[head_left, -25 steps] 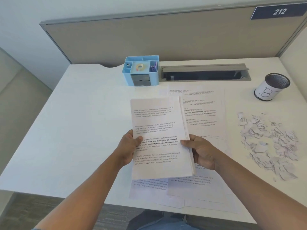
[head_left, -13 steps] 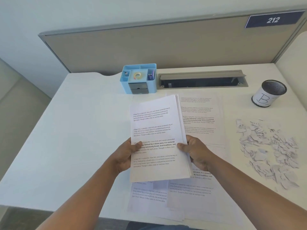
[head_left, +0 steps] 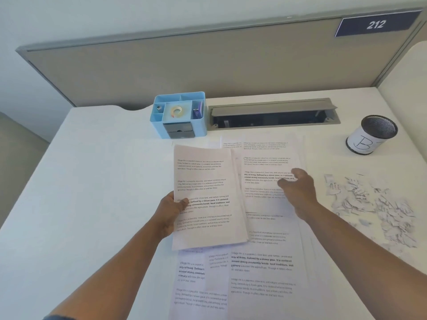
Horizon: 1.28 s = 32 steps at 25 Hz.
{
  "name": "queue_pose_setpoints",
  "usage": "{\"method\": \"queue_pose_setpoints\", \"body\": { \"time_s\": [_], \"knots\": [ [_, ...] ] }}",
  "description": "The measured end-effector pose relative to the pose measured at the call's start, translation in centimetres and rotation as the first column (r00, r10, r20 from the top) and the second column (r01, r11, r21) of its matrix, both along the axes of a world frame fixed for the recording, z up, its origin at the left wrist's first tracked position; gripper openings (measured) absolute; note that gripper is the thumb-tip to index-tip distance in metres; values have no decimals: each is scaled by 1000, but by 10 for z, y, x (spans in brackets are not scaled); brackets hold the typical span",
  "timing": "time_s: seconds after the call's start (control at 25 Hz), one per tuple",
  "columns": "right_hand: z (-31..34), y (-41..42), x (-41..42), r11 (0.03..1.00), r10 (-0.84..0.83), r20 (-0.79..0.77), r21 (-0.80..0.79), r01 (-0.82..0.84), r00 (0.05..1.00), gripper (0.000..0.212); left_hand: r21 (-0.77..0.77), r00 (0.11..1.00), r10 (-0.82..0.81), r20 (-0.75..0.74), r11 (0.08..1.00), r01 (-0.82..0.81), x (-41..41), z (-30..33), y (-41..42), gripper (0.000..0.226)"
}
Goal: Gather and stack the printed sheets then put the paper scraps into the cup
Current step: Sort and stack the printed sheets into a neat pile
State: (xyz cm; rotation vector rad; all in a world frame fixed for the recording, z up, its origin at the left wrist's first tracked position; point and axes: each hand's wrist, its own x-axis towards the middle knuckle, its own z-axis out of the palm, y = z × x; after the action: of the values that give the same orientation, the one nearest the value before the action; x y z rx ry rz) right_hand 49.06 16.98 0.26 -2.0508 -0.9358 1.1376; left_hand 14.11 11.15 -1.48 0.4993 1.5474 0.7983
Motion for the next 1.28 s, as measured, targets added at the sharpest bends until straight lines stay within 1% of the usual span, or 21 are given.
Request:
{"method": "queue_pose_setpoints", "body": {
  "time_s": [0.08, 0.16, 0.28, 0.36, 0.44, 0.56, 0.64, 0.68, 0.76, 0.84, 0.88, 1.16, 1.28],
  "knots": [
    [-3, 13, 6, 999, -10, 122, -47, 16, 992, 73, -14, 999, -11, -35, 1000, 11, -3, -7, 8, 26],
    [-6, 20, 9, 989, 49, 227, -146, -16, 973, 74, -31, 998, -32, -51, 999, 30, -4, -11, 14, 26],
    [-10, 23, 14, 956, 132, 286, -289, -46, 949, 71, -63, 996, -78, -35, 995, 75, -9, -15, 19, 26],
    [-10, 26, 18, 944, 145, 310, -329, -37, 940, 68, -72, 995, -102, -14, 992, 101, -13, -17, 18, 27],
    [-10, 31, 22, 942, 122, 321, -337, -7, 939, 68, -72, 993, -117, -7, 991, 116, -15, -19, 18, 27],
    [-14, 36, 28, 963, 63, 282, -270, 16, 957, 70, -67, 992, -124, 0, 990, 124, -15, -21, 18, 26],
    [-17, 38, 28, 983, 12, 221, -182, 29, 975, 72, -71, 994, -107, -8, 992, 107, -15, -21, 18, 26],
    [-17, 37, 27, 990, -12, 196, -137, 40, 981, 70, -73, 995, -97, -14, 993, 96, -14, -21, 18, 25],
    [-17, 37, 27, 995, -45, 174, -85, 60, 984, 50, -74, 996, -85, -20, 994, 84, -13, -21, 18, 25],
    [-19, 36, 27, 997, -25, 174, -67, 37, 984, 22, -72, 996, -83, -25, 994, 81, -12, -21, 18, 25],
    [-20, 35, 29, 998, -8, 187, -60, 19, 982, 12, -70, 996, -84, -27, 994, 81, -12, -20, 18, 25],
    [-4, 30, 49, 995, 50, 318, 64, -74, 947, 22, -52, 995, -82, -56, 996, 79, -9, -20, 17, 22],
    [7, 26, 50, 985, 59, 299, 140, -105, 952, 26, -37, 993, -82, -89, 996, 79, -7, -20, 17, 22]
  ]
}}
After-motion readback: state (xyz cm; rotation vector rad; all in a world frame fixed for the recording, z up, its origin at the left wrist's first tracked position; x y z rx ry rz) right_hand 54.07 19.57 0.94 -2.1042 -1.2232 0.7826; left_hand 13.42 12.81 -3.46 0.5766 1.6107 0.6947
